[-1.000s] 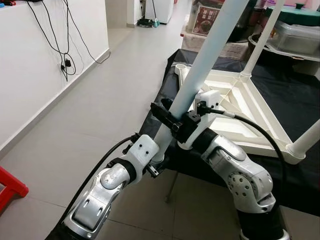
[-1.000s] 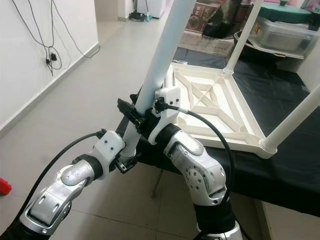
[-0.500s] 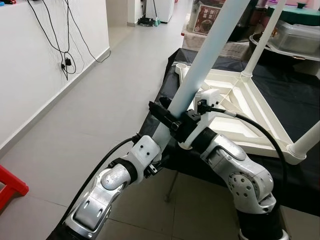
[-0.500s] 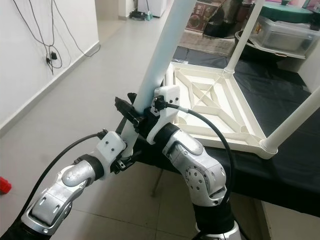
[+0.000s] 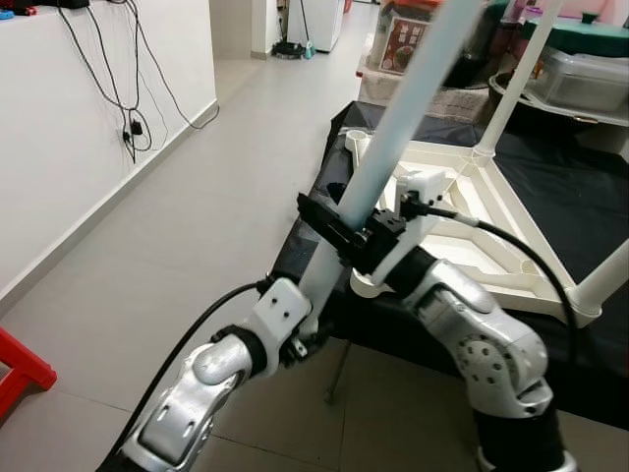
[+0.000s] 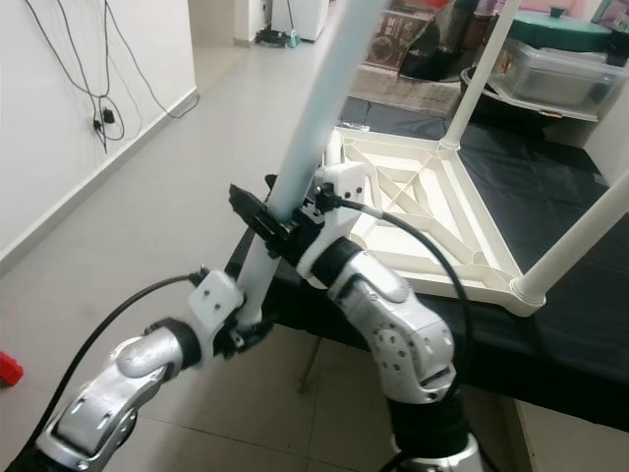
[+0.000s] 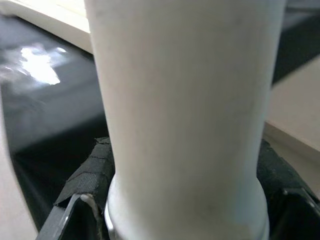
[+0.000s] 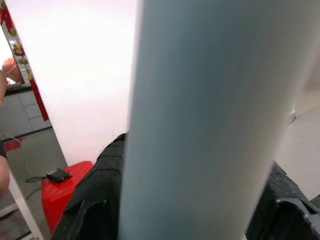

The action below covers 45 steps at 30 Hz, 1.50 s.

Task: Building children table

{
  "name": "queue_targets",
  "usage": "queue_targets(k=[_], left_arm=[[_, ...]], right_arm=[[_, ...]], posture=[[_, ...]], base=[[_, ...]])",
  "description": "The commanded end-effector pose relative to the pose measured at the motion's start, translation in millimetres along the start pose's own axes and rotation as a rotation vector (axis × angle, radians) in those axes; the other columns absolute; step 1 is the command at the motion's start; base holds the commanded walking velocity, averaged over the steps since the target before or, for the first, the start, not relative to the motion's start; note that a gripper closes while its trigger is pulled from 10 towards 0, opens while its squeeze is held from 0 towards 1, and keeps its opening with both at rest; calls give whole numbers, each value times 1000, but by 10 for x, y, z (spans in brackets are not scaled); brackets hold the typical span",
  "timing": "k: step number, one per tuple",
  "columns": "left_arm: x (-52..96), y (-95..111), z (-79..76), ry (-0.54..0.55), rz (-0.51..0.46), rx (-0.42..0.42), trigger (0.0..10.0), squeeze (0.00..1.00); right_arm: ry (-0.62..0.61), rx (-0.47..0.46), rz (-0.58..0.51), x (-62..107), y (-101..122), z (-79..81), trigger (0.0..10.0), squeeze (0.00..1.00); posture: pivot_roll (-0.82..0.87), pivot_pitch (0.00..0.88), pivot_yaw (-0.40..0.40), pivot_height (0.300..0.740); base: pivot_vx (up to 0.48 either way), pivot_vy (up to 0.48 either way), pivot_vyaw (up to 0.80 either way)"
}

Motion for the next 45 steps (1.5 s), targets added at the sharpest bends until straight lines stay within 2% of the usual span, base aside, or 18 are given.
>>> queue_targets(k=[1, 5, 7, 8, 9, 11, 17, 28, 29, 30, 31, 45], left_arm=[[27, 91, -149, -92, -36, 1, 10000, 0], [84, 76, -146, -130, -33, 36, 10000, 0], [84, 76, -146, -130, -33, 36, 10000, 0], [128, 71, -168, -170, -29, 62, 10000, 0], [128, 71, -168, -170, -29, 62, 10000, 0], [190, 39, -217, -233, -15, 89, 10000, 0], [229, 27, -354, -313, -11, 115, 10000, 0], [292, -30, -505, -389, 9, 122, 10000, 0], [296, -29, -505, -393, 10, 125, 10000, 0], [296, -29, -505, -393, 10, 125, 10000, 0], [297, -25, -500, -395, 10, 127, 10000, 0], [245, -77, -422, -351, 44, 162, 10000, 0]], right_arm=[[29, 1, 32, 35, -63, 12, 10000, 0], [108, -23, 74, 95, -116, 89, 10000, 0], [108, -23, 74, 95, -116, 89, 10000, 0], [180, -46, 114, 151, -164, 185, 10000, 0], [180, -46, 114, 151, -164, 185, 10000, 0], [269, -79, 173, 244, -242, 305, 10000, 0], [310, -110, 188, 284, -287, 364, 10000, 0], [359, -147, 182, 279, -277, 433, 10000, 0], [371, -157, 182, 286, -273, 454, 5725, 0], [371, -157, 182, 286, -273, 454, 5725, 0], [379, -165, 183, 291, -272, 470, 0, 0], [408, -185, 192, 333, -283, 542, 0, 0]], posture=[[99, 20, -98, 740], [99, 20, -98, 740], [99, 20, -98, 740], [97, 27, -96, 740], [97, 27, -96, 740], [97, 30, -98, 740], [98, 30, -100, 740], [97, 34, -98, 740], [97, 34, -98, 740], [97, 34, -98, 740], [97, 34, -98, 740], [92, 36, -99, 740]], base=[[0, 0, 0], [0, 0, 0], [0, 0, 0], [0, 0, 0], [0, 0, 0], [0, 0, 0], [0, 0, 0], [0, 0, 0], [0, 0, 0], [0, 0, 0], [0, 0, 0], [0, 0, 0]])
Point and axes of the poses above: a point about 5 cm out from each wrist's last joint towards the gripper, its own x axis pointing back from the gripper into the wrist, its own y axis along the axis of the wrist's last joint, z = x × y, the point moved 6 cm from there along -x, pointing out of the wrist towards the gripper, and after that the axes turned 1 degree about x, right-handed, at the moved point
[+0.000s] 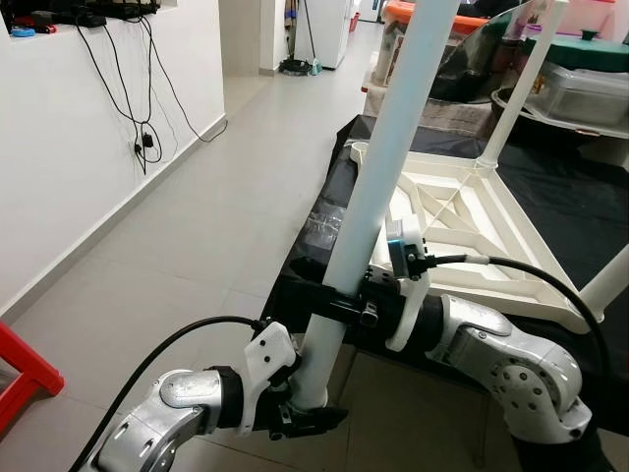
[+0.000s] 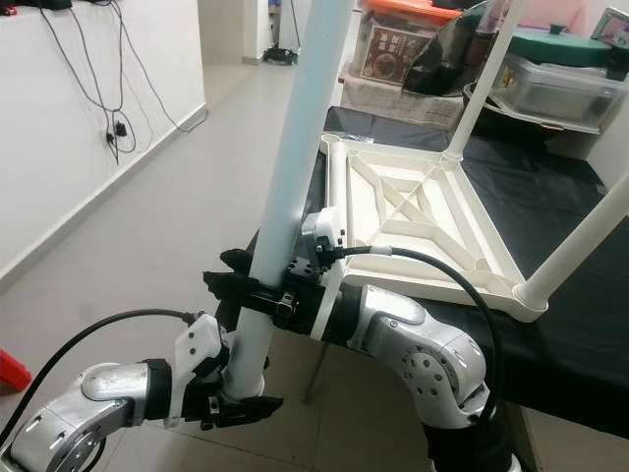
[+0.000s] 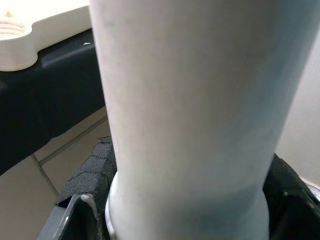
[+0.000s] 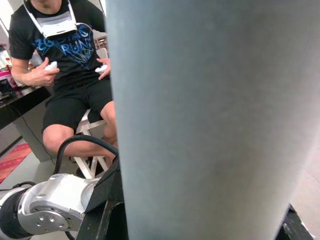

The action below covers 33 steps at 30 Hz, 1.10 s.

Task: Building children table

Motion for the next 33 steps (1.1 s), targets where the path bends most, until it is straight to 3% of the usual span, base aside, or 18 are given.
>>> queue_targets(k=[1, 5, 6, 7, 9, 11, 15, 16, 17, 20, 21, 22, 23, 26, 27, 28, 29, 33], left_arm=[[-13, -28, 17, 6, 13, 24, 10000, 0], [-12, -49, 37, 25, 21, 39, 10000, 0], [-8, -39, 57, 47, 7, 44, 10000, 1000], [-8, -39, 57, 47, 7, 44, 10000, 1000], [-1, -26, 85, 90, -18, 62, 10000, 1000], [0, -21, 111, 127, -31, 76, 10000, 1000], [2, -14, 194, 207, -50, 87, 10000, 965], [7, -3, 244, 246, -60, 87, 10000, 0], [15, 16, 300, 290, -74, 86, 10000, 0], [20, 28, 337, 318, -82, 84, 10000, 0], [51, 63, 459, 409, -107, 82, 10000, 0], [51, 63, 459, 409, -107, 82, 10000, 0], [91, 92, 566, 486, -127, 83, 10000, 0], [134, 117, 659, 551, -147, 91, 10000, 0], [181, 140, 742, 612, -157, 85, 10000, 0], [181, 140, 742, 612, -157, 85, 10000, 0], [215, 166, 796, 646, -170, 82, 10000, 0], [297, 197, 915, 723, -184, 65, 10000, 0]], right_arm=[[13, 4, 13, 17, -18, 48, 0, 0], [-18, 9, -5, 33, 16, -5, 0, 0], [-70, 25, -32, 61, 82, -107, 0, 0], [-70, 25, -32, 61, 82, -107, 0, 0], [-196, 62, -96, 165, 251, -354, 0, 0], [-272, 86, -125, 253, 340, -502, 0, 0], [-354, 119, -154, 368, 433, -648, 0, 0], [-397, 137, -167, 410, 471, -709, 0, 0], [-471, 180, -194, 472, 542, -806, 0, 0], [-522, 212, -212, 515, 590, -867, 0, 0], [-664, 264, -255, 643, 704, -1036, 0, 0], [-664, 264, -255, 643, 704, -1036, 0, 0], [-786, 295, -307, 769, 813, -1158, 0, 0], [-896, 326, -344, 888, 895, -1243, 0, 0], [-964, 339, -369, 963, 936, -1296, 8627, 0], [-964, 339, -369, 963, 936, -1296, 8627, 0], [-990, 344, -379, 983, 944, -1315, 10000, 0], [-978, 339, -386, 915, 923, -1309, 10000, 0]], posture=[[92, 36, -99, 740], [93, 35, -100, 740], [93, 35, -100, 740], [93, 35, -100, 740], [96, 35, -102, 740], [96, 35, -102, 740], [98, 36, -105, 740], [98, 36, -105, 740], [98, 36, -105, 740], [98, 36, -105, 740], [98, 36, -105, 740], [98, 36, -105, 740], [98, 36, -105, 740], [101, 37, -104, 740], [100, 36, -107, 740], [100, 36, -107, 740], [103, 37, -107, 740], [102, 33, -108, 740]], base=[[0, 0, 0], [0, 0, 0], [0, 0, 0], [0, 0, 0], [0, 0, 0], [0, 0, 0], [0, 0, 0], [0, 0, 0], [0, 0, 0], [0, 0, 0], [0, 0, 0], [0, 0, 0], [0, 0, 0], [0, 0, 0], [0, 0, 0], [0, 0, 0], [0, 0, 0], [320, 0, 0]])
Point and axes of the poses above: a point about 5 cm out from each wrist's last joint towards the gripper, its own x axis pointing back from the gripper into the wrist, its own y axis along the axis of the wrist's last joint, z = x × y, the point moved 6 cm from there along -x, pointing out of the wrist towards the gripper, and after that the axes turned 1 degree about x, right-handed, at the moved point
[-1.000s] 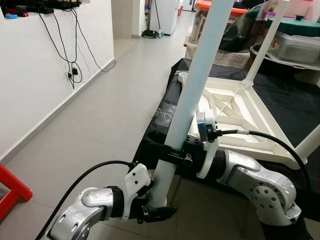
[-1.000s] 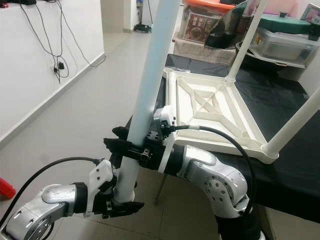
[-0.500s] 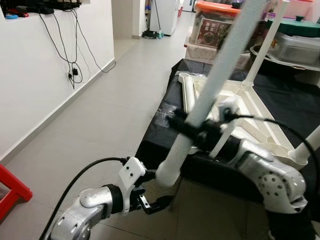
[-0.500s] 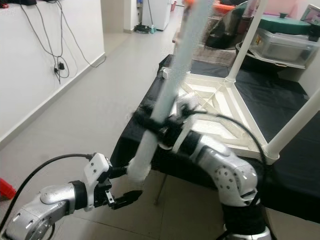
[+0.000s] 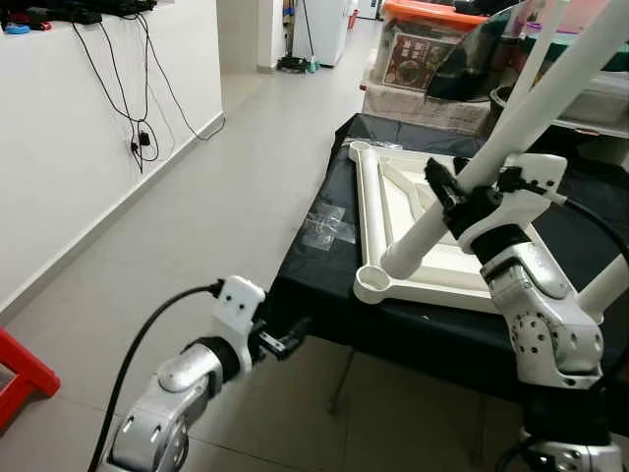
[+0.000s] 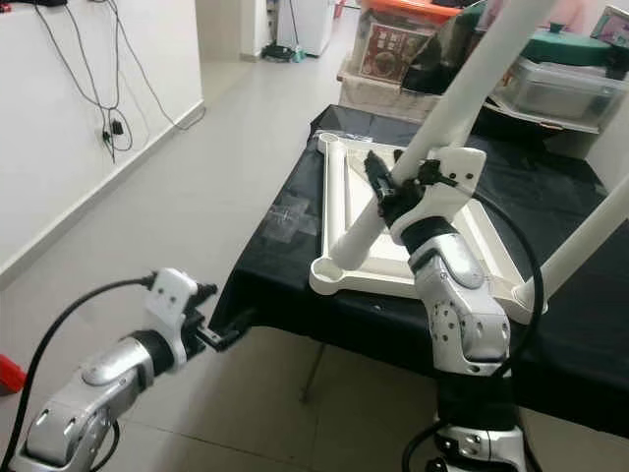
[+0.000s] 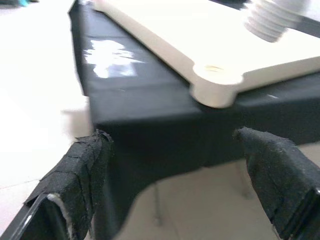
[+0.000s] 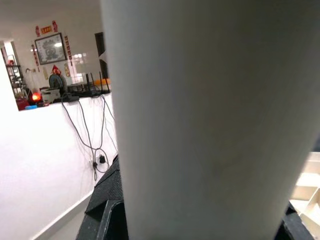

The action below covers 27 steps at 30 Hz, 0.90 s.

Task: Building children table

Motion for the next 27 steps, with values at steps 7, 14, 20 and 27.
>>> queue_targets(k=[7, 14, 20, 27], left_arm=[[-29, -15, 58, 26, 5, -22, 10000, 0], [-53, -32, 36, 34, 4, -17, 10000, 0], [-68, -30, 36, 48, 3, -17, 10000, 0], [-72, -37, 51, 66, 3, -21, 10000, 0]], right_arm=[[10, 9, -37, -29, 47, 44, 10000, 0], [-6, 12, -62, -59, 49, 49, 10000, 0], [-4, 9, -68, -68, 60, 59, 10000, 0], [75, -21, -59, -76, 55, 170, 10000, 0]], posture=[[103, 36, -110, 740], [103, 36, -110, 740], [101, 38, -112, 740], [102, 40, -113, 740]], base=[[396, 0, 0], [399, 0, 0], [111, 0, 0], [0, 0, 0]])
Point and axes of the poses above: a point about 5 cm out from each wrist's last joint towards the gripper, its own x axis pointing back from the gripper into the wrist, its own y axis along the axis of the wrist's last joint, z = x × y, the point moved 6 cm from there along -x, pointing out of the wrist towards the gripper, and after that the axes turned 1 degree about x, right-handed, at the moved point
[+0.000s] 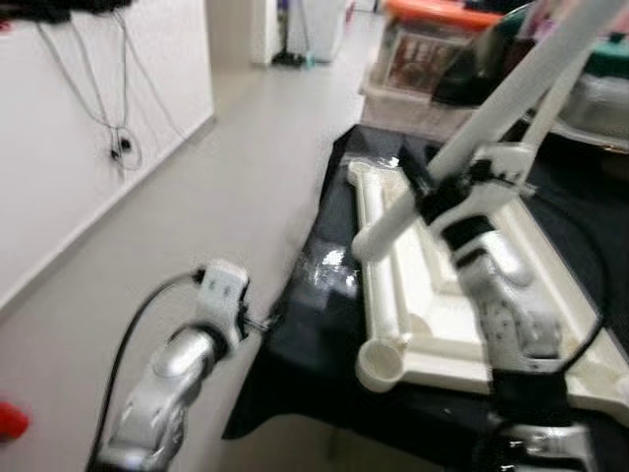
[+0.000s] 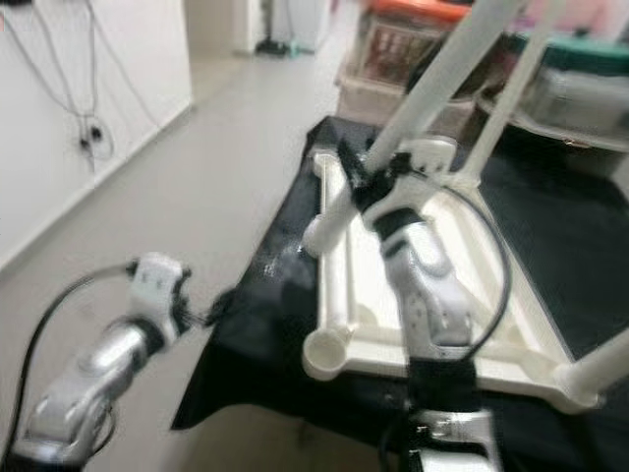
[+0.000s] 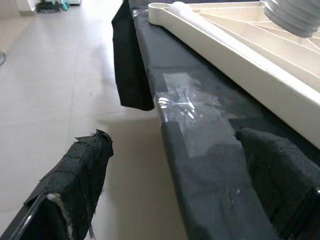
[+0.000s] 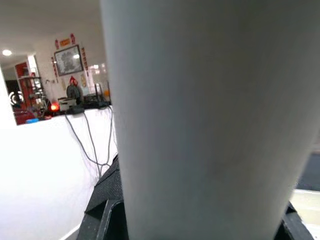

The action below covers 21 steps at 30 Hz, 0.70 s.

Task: Building children table

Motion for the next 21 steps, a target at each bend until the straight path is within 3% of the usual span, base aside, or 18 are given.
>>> queue_targets(k=[1, 5, 10, 12, 13, 14, 16, 18, 21], left_arm=[[-2, -12, -39, -5, 2, -2, 10000, 0], [27, -12, -152, -55, 4, 7, 10000, 0], [74, 9, -310, -136, -4, 17, 10000, 0], [182, -1, -540, -258, 0, 41, 10000, 0], [182, -1, -540, -258, 0, 41, 10000, 0], [248, -13, -659, -323, 9, 60, 10000, 0], [295, -18, -733, -363, 15, 74, 10000, 0], [489, -54, -976, -520, 56, 147, 10000, 0], [621, -84, -1098, -603, 86, 175, 10000, 0]], right_arm=[[37, -19, -5, 11, 25, 33, 10000, 0], [172, -69, 60, 36, -59, 177, 10000, 0], [244, -107, 109, 82, -109, 207, 10000, 0], [377, -126, 180, 220, -154, 235, 10000, 0], [377, -126, 180, 220, -154, 235, 10000, 0], [442, -149, 221, 300, -171, 246, 10000, 0], [504, -155, 245, 375, -171, 261, 10000, 0], [615, -202, 297, 501, -200, 306, 10000, 0], [692, -222, 332, 581, -245, 351, 10000, 0]], posture=[[103, 40, -114, 740], [102, 40, -112, 740], [107, 46, -113, 740], [109, 54, -120, 740], [109, 54, -120, 740], [109, 58, -118, 740], [108, 63, -120, 740], [111, 80, -117, 740], [117, 93, -120, 740]], base=[[0, 0, 0], [0, 0, 0], [0, 0, 0], [0, 0, 0], [0, 0, 0], [0, 0, 0], [0, 0, 0], [0, 0, 0], [0, 0, 0]])
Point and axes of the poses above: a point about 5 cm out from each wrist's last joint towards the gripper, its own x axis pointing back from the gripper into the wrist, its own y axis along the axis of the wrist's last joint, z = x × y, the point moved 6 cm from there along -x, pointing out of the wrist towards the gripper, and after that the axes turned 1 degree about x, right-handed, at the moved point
